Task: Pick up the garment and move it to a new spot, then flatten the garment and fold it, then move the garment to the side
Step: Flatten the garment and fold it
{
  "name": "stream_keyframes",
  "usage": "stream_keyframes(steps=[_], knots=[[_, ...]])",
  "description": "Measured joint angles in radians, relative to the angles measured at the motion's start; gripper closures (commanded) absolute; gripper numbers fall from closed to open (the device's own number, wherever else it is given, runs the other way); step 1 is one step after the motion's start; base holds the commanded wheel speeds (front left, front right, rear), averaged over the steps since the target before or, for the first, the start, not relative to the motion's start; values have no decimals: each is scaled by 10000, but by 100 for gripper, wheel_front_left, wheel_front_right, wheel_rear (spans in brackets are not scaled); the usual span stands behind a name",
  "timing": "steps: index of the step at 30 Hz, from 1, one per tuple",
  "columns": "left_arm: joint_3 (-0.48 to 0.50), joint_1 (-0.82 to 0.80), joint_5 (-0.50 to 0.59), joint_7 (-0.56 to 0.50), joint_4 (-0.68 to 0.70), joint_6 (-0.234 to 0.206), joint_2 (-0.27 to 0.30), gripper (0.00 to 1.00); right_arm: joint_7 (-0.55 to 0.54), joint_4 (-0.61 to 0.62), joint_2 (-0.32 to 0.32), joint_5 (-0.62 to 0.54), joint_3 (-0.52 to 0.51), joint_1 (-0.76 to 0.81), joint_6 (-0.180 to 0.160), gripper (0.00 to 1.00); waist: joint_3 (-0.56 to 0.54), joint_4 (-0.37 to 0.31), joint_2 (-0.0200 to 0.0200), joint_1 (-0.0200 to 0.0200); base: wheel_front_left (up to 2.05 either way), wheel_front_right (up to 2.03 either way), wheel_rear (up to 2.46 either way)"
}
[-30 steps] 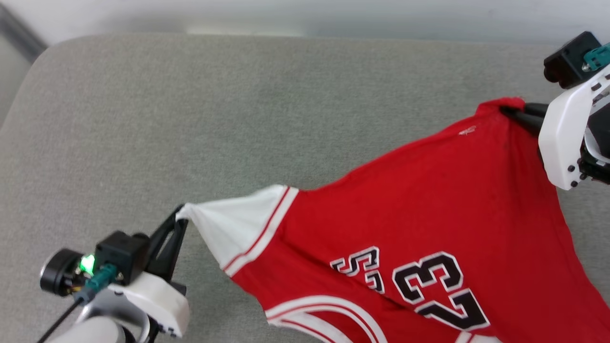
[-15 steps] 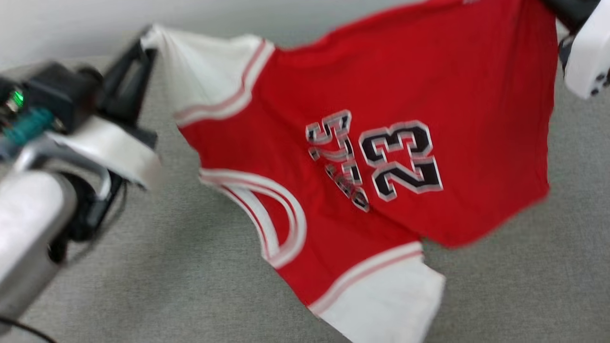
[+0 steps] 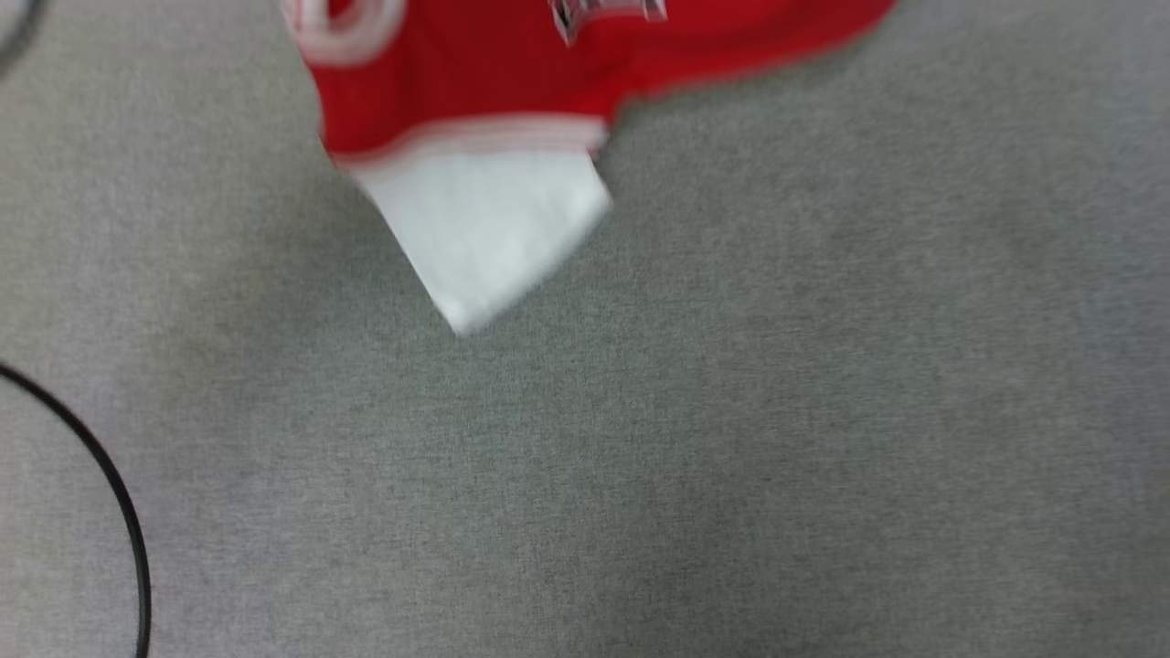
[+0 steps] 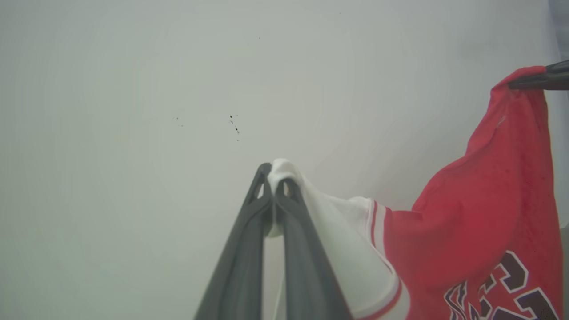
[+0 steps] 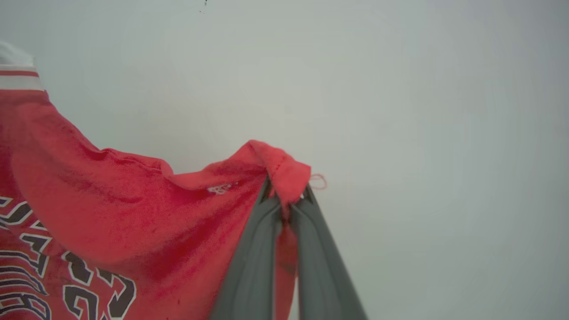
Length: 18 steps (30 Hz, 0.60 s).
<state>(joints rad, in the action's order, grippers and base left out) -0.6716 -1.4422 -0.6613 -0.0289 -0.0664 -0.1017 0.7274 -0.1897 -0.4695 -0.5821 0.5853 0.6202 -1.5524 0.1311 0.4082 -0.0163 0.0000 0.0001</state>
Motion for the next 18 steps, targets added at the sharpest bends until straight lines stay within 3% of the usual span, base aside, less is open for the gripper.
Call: stream_keyframes(steps=[10,18], knots=[[161,-4178,449,56,-3041,1273,-1244,100,-100,-1195,796,-1306,-341,-3014,0,100,1234,230,0,0,0,0,0],[-33,-5494,596,838,-5229,1831,-2071,100,209,-2604,1413,-1432,56,-4035,0,100,2013,426,0,1,0,0,0]])
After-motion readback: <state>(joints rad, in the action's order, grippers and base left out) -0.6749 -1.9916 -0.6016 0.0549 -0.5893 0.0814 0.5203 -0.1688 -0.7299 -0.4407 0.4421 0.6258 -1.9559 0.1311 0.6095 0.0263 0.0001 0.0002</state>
